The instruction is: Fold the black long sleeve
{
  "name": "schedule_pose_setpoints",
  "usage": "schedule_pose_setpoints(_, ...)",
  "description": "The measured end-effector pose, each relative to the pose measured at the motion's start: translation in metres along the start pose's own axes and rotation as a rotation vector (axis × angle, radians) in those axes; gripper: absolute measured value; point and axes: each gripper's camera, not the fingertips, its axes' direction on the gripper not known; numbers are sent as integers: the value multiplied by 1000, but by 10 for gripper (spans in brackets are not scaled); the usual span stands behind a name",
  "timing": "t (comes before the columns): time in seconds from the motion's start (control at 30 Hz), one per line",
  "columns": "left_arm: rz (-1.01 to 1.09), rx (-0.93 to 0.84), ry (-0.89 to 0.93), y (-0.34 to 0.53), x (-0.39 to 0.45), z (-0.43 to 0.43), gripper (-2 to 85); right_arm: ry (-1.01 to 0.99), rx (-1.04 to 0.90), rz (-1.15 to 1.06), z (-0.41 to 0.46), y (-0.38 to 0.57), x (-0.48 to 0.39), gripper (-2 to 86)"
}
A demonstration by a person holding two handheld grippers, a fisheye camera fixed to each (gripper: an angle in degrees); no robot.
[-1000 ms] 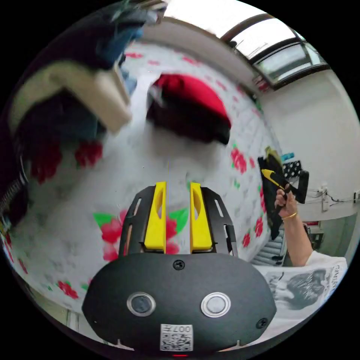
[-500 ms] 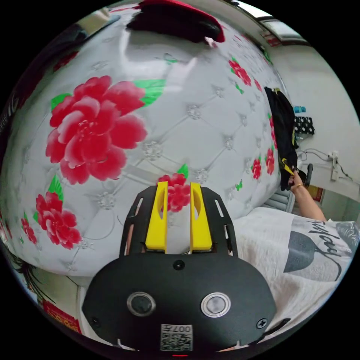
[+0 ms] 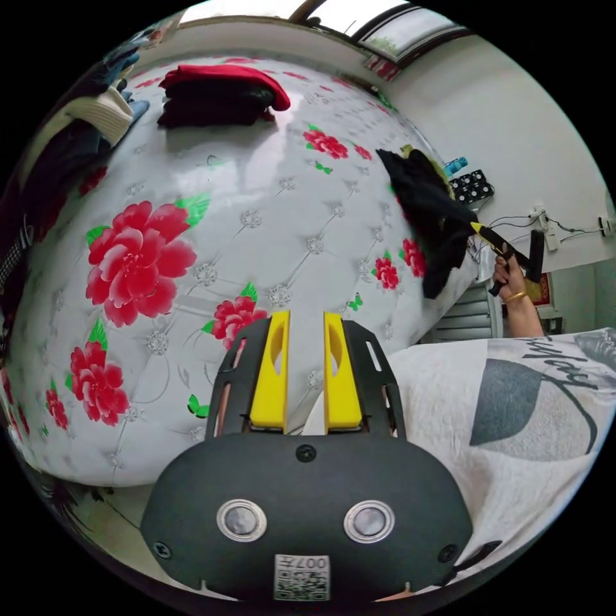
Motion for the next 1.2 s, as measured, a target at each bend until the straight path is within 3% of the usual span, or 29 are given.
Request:
schedule_pose_setpoints(0.13,43,66,43,18,14,-13,91,-401,-91,-223,61,7,-116,8)
schedule_pose_setpoints(0.27,30,80,55,37,17,-24,109,-626,-138,-448,102,29,-234,23)
schedule_pose_setpoints(0.4,-45,154,11,74,3,-47,109,-230,-127,-693,108,81,-288,43)
schedule_pose_setpoints(0.5,-149,135,-11,102,-19,-50,107,-37,-256,-685,132,117,-264,56)
schedule_pose_setpoints(0.6,-232,124,-11,122,-36,-53,108,-47,-382,-582,145,142,-237,68)
schedule_pose_setpoints(0.77,-214,100,-19,116,-42,-51,112,-29,-381,-559,155,165,-248,78)
schedule_pose_setpoints(0.97,-186,5,-3,71,-55,-23,115,-44,-513,-728,214,178,-308,86)
schedule_pose_setpoints(1.07,-211,-90,-18,57,-64,-9,70,-12,-597,-824,245,189,-343,77)
schedule_pose_setpoints(1.13,-170,-77,78,54,-63,-18,12,197,-554,-910,253,196,-358,58)
schedule_pose_setpoints(1.2,-68,32,110,59,-48,-55,-2,163,-585,-907,240,186,-363,45)
